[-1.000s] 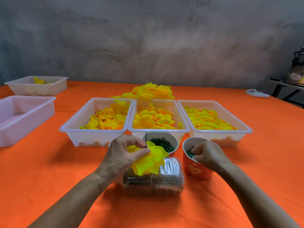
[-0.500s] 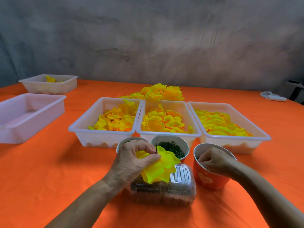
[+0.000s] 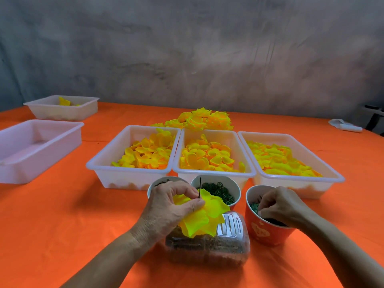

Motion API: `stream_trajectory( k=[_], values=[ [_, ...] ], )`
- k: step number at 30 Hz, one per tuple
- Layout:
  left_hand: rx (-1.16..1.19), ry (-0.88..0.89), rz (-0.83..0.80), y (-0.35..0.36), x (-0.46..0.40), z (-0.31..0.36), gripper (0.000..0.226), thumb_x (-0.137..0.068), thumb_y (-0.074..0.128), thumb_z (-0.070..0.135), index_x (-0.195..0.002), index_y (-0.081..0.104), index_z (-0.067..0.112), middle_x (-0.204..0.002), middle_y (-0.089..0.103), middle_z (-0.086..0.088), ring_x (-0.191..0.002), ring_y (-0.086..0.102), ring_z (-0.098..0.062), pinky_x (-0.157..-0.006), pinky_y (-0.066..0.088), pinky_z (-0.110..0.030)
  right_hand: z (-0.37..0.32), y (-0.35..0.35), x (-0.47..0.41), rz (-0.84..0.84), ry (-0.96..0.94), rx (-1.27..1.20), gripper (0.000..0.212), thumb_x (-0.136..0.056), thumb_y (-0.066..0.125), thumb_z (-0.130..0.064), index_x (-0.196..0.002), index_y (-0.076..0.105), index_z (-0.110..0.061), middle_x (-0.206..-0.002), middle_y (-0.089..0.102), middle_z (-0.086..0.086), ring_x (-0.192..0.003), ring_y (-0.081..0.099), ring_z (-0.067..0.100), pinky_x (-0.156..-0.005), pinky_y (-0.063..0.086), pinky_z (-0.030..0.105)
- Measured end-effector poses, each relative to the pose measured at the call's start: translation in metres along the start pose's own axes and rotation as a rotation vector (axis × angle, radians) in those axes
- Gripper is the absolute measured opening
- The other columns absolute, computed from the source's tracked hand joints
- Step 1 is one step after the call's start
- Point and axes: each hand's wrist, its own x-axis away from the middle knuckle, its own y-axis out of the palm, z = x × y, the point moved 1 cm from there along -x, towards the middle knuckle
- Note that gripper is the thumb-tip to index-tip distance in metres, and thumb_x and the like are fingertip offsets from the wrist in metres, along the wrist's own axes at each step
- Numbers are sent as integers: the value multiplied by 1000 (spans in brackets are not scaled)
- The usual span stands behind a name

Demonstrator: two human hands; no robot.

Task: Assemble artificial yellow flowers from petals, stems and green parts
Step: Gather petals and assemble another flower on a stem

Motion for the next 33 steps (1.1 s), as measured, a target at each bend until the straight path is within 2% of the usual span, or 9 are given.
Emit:
stream_trajectory(
  k=[4, 10, 13, 16, 18, 20, 23, 28, 33],
  values=[
    [12, -34, -1, 1, 1, 0, 21, -67, 83, 13, -61, 68, 26, -79, 72, 1, -81, 67, -12, -83, 53, -41, 1, -5, 4, 32, 28, -117, 23, -64, 75, -7, -50, 70, -25, -45, 60, -13, -50, 55, 0, -43, 37, 9],
    [24, -18, -13, 0, 0, 1, 13, -64, 80, 25, -60, 67, 27, -79, 72, 1, -80, 67, -11, -81, 54, -40, -1, 6, 2, -30, -23, 61, 27, -68, 69, -9, -48, 63, -27, -51, 60, -11, -55, 54, 4, -48, 35, 9],
    [41, -19, -14, 0, -1, 0, 11, -62, 79, 30, -60, 68, 29, -80, 72, -1, -80, 67, -13, -81, 54, -42, -3, 9, -1, -67, -48, 173, 13, -69, 68, -12, -64, 73, -23, -65, 68, -6, -61, 57, 6, -48, 33, 8],
    [48, -17, -23, 0, -2, -1, 12, -62, 80, 30, -60, 68, 30, -80, 71, -2, -80, 67, -14, -81, 54, -44, -3, 8, -4, -68, -38, 175, 13, -70, 70, -12, -74, 76, -22, -75, 71, -4, -72, 62, 10, -57, 39, 14],
    [53, -17, -28, -1, -2, -2, 16, -64, 84, 29, -61, 68, 30, -79, 71, -2, -80, 67, -14, -81, 54, -44, -2, 6, -3, -32, -22, 115, 12, -71, 70, -11, -73, 75, -22, -74, 69, -9, -74, 62, 11, -60, 41, 17],
    [45, -18, -33, -1, -2, -2, 12, -63, 81, 28, -63, 69, 31, -79, 71, 0, -80, 67, -13, -81, 54, -44, 0, 2, -1, 20, -9, 0, 16, -70, 69, -7, -64, 70, -22, -62, 64, -12, -64, 59, 6, -53, 39, 14],
    [40, -22, -35, -1, -2, -4, 9, -63, 78, 30, -66, 69, 31, -81, 71, 2, -82, 66, -13, -82, 53, -43, 3, -5, 5, 50, 16, -199, 16, -65, 69, 0, -55, 67, -13, -48, 64, -3, -45, 54, 3, -48, 41, 19],
    [40, -26, -33, 0, -2, -7, 11, -63, 77, 31, -69, 70, 24, -81, 71, 3, -83, 66, -10, -85, 52, -39, 7, -11, 11, 41, 66, -417, 20, -66, 78, -1, -53, 66, -10, -47, 62, 5, -43, 50, 10, -48, 36, 23],
    [54, -40, -24, 1, -3, -9, 15, -60, 80, 35, -66, 70, 26, -81, 71, 1, -84, 67, -14, -85, 53, -42, 9, -13, 13, 68, 60, -425, 18, -67, 79, -2, -57, 66, -10, -50, 64, 9, -42, 53, 9, -46, 38, 21]
  ],
)
